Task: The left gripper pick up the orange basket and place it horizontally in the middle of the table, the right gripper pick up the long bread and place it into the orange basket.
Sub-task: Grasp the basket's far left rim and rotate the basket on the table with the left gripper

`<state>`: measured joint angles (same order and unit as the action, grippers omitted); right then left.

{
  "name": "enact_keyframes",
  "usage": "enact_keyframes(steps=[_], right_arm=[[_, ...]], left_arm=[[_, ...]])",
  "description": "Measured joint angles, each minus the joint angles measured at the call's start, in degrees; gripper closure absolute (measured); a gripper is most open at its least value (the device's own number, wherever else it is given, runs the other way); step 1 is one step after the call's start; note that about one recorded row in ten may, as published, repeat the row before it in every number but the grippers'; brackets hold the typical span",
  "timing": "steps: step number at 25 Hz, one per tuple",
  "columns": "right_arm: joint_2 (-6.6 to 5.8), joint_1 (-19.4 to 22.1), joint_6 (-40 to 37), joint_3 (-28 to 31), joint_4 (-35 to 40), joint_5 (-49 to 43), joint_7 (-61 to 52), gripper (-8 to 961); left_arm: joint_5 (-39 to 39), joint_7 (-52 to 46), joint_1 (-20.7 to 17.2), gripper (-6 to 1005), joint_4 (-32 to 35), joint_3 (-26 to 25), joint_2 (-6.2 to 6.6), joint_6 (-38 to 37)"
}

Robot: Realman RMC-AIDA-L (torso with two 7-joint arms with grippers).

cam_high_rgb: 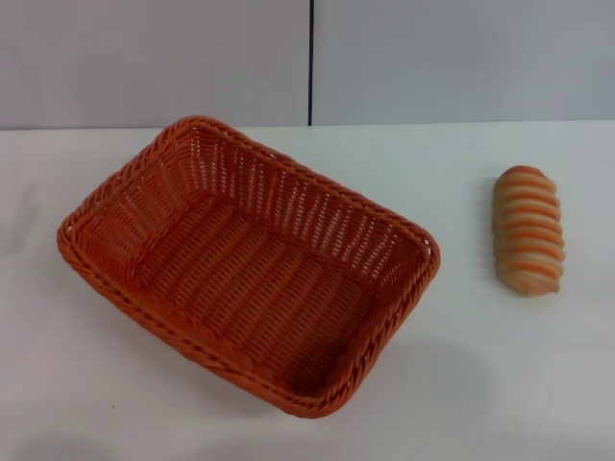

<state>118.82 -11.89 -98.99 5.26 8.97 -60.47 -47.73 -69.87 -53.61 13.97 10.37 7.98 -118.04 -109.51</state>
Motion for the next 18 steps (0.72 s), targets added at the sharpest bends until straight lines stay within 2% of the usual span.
enact_keyframes(steps=[11, 16, 18], right_arm=[[-0.09, -0.2, 0.1, -0.4, 0.0, 0.0, 0.0, 456], [-0.09, -0.3, 0.1, -0.5, 0.0, -0.3, -0.3, 456], [-0.12, -0.3, 0.1, -0.7, 0.0, -0.5, -1.1, 455]], left_arm=[[0.0, -0.2, -0.1, 200, 0.0, 0.0, 0.0, 0.0], [-0.9, -0.5, 0.4, 200, 1.0, 1.5, 0.32, -0.2], [-1.2, -2.9, 1.0, 200, 3.6, 3.6, 0.54, 0.7]])
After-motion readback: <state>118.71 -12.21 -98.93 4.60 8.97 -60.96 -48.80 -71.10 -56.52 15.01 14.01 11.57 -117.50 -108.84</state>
